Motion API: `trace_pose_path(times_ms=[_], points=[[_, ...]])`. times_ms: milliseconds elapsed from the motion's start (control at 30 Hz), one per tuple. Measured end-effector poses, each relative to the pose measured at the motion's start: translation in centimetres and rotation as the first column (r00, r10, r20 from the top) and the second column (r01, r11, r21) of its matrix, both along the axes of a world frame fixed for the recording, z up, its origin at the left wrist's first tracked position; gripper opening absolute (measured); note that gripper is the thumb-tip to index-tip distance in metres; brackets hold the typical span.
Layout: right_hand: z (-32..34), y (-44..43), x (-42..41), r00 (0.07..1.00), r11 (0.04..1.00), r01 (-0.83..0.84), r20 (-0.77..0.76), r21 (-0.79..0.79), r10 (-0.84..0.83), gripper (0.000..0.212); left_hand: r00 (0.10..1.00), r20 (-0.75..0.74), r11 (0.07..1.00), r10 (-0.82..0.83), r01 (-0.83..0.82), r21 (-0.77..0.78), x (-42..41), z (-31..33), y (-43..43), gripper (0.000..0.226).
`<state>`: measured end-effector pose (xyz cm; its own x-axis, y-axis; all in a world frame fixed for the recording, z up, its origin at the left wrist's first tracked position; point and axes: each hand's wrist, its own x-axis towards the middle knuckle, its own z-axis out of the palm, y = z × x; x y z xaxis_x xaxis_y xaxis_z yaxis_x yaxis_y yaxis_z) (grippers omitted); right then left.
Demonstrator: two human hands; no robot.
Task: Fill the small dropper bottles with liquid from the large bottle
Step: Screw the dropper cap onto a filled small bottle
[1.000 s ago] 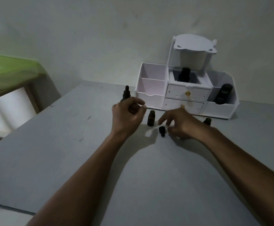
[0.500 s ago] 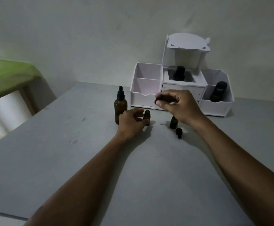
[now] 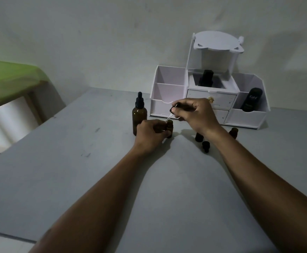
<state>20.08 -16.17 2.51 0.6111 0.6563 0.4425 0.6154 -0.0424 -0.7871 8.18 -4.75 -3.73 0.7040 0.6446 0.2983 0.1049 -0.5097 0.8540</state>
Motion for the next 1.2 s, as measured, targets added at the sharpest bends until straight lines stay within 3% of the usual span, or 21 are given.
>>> trace_pose_path(times_ms=[133,500,667,833,967,1133,1200], points=[[0.7,0.1,0.2,0.999,0.998,0.045,0.027,0.043,-0.046,0.018,1.0,-0.017,1.0,-0.003,0.002,-0.006,0.1,0.0,0.1,0.037],[-1.2,0.7,-0.3,0.985,0.976,0.028,0.17,-0.218,0.01,0.024,1.0,0.011,1.0,-0.026,0.026,-0.002,-0.5,0.3,-0.6,0.03],[-1.0,0.5,-0.2,0.982,0.974,0.0,0.183,-0.227,0.043,0.04,0.999,0.018,0.999,-0.03,0.031,-0.015,-0.4,0.3,-0.6,0.028],[-1.1,0.5,-0.1,0.977,0.978,0.011,0.208,-0.209,0.034,0.03,0.999,0.013,0.999,-0.033,0.033,0.011,-0.6,0.4,-0.5,0.028],[-1.1,0.4,-0.1,0.983,0.981,0.011,0.183,-0.194,0.025,0.043,0.999,-0.001,0.999,-0.041,0.041,0.007,-0.5,0.6,-0.5,0.03],[-1.2,0.5,-0.1,0.984,0.984,0.021,0.175,-0.178,0.011,0.025,1.0,-0.002,0.999,-0.027,0.027,-0.04,-0.5,0.5,-0.8,0.03],[-1.2,0.6,-0.1,0.985,0.984,0.045,0.169,-0.174,-0.015,0.029,1.0,-0.001,0.998,-0.02,0.02,-0.058,-0.5,0.6,-0.9,0.029]])
